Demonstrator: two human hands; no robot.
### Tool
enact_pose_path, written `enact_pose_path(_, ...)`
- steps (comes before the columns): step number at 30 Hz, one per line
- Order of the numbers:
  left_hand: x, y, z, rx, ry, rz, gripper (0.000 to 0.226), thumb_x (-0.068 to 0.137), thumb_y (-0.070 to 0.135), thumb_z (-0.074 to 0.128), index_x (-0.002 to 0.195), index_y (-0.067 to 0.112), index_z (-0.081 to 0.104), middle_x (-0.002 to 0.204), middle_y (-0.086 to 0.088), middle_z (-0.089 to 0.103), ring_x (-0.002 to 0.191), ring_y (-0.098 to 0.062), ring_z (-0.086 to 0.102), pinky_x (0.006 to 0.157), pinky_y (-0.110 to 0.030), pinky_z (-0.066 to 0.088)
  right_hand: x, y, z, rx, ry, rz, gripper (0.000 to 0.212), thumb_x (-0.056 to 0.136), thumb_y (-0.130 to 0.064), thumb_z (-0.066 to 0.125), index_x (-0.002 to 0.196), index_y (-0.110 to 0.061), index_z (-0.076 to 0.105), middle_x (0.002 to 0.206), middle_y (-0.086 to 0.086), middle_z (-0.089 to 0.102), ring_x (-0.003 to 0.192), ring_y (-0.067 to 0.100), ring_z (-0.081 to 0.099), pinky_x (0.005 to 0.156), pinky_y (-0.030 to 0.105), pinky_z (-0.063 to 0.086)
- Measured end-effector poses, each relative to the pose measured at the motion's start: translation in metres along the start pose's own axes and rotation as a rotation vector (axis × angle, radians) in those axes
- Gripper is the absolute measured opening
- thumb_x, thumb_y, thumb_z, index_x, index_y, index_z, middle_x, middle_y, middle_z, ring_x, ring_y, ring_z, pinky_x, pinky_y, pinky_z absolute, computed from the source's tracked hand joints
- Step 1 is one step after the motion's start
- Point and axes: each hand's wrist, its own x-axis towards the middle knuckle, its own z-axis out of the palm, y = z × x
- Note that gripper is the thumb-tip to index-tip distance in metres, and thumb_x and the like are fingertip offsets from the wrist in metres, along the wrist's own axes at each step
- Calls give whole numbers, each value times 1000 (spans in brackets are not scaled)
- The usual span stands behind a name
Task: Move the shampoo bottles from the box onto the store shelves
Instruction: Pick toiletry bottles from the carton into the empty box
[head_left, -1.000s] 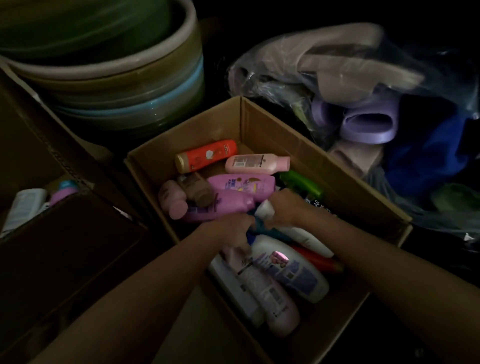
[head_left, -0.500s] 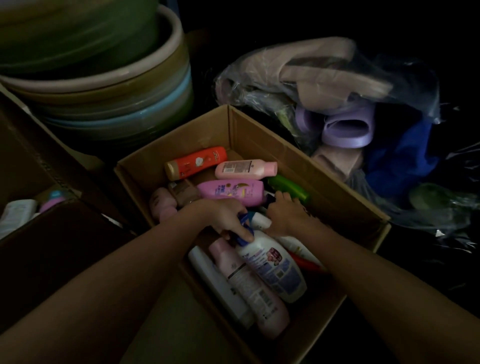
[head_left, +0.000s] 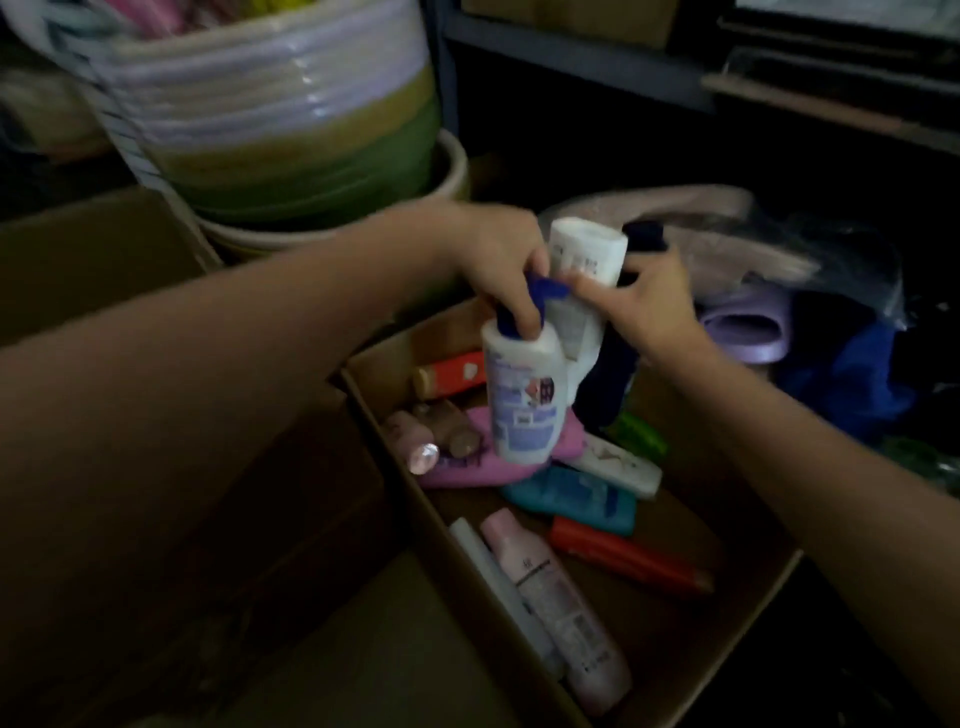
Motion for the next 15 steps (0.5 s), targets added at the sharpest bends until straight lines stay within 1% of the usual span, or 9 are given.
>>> enact_pose_path(1, -17, -10, -20, 5, 62, -30, 20, 71, 31, 78, 77, 18, 64, 60, 10, 56, 47, -1, 50, 43, -5, 34, 7, -26, 2, 41, 2, -46, 33, 71, -39, 77, 93, -14, 73, 96, 17, 71, 96, 23, 63, 85, 37, 50)
enact_pose_path(3, -55, -32, -55, -10, 199, -92, 20, 72, 31, 77, 84, 21, 64, 69, 8, 59, 56, 0, 52, 49, -3, 36, 23, -75, 16, 30, 26, -191, 33, 65, -53, 75, 89, -30, 70, 107, 13, 66, 112, 23, 53, 93, 23, 37)
enact_pose_path(4, -76, -45, -68, -27, 285, -120, 21, 73, 29, 76, 88, 22, 64, 76, 6, 60, 63, -2, 52, 56, -5, 37, 29, -99, 25, 44, 38, -264, 33, 62, -60, 72, 85, -37, 67, 113, 12, 63, 116, 24, 49, 95, 23, 36)
enact_pose_path(6, -118, -73, -90, -91, 480, -167, 28, 77, 23, 73, 102, 20, 62, 88, 3, 59, 72, -5, 52, 72, -15, 40, 39, -146, 49, 114, 53, -359, 33, 57, -71, 67, 77, -44, 64, 118, 11, 60, 117, 24, 50, 99, 33, 42)
enact_pose_path(8, -158, -104, -104, -152, 641, -226, 37, 80, 17, 68, 116, 16, 57, 100, 2, 56, 84, -10, 52, 75, -21, 40, 41, -190, 74, 201, 62, -440, 34, 59, -66, 67, 81, -40, 65, 112, 12, 63, 112, 23, 55, 95, 37, 47)
enact_pose_path(10, -193, -135, -110, -219, 741, -310, 43, 84, 13, 64, 124, 11, 51, 115, -3, 54, 99, -13, 49, 79, -23, 41, 38, -226, 103, 328, -30, -482, 35, 67, -52, 72, 87, -24, 70, 100, 11, 69, 98, 20, 65, 83, 39, 55)
enact_pose_path(12, -217, -166, -108, -228, 765, -403, 43, 83, 13, 65, 125, 11, 52, 120, -6, 55, 103, -16, 51, 84, -28, 41, 36, -249, 136, 416, -144, -484, 29, 73, -35, 76, 88, -11, 72, 90, 8, 73, 83, 13, 70, 78, 41, 57)
enact_pose_path(13, -227, -179, -104, -205, 738, -463, 42, 82, 15, 66, 122, 15, 55, 114, -4, 57, 102, -17, 52, 84, -30, 41, 33, -257, 152, 437, -199, -469, 25, 73, -30, 77, 87, -10, 72, 87, 6, 73, 79, 12, 70, 76, 40, 57)
enact_pose_path(15, -241, -202, -90, -216, 606, -558, 32, 77, 13, 70, 105, 24, 62, 99, 3, 58, 95, -16, 55, 81, -32, 42, 25, -265, 182, 432, -323, -429, 19, 74, -24, 78, 86, -10, 72, 83, 2, 71, 74, 7, 69, 71, 33, 59)
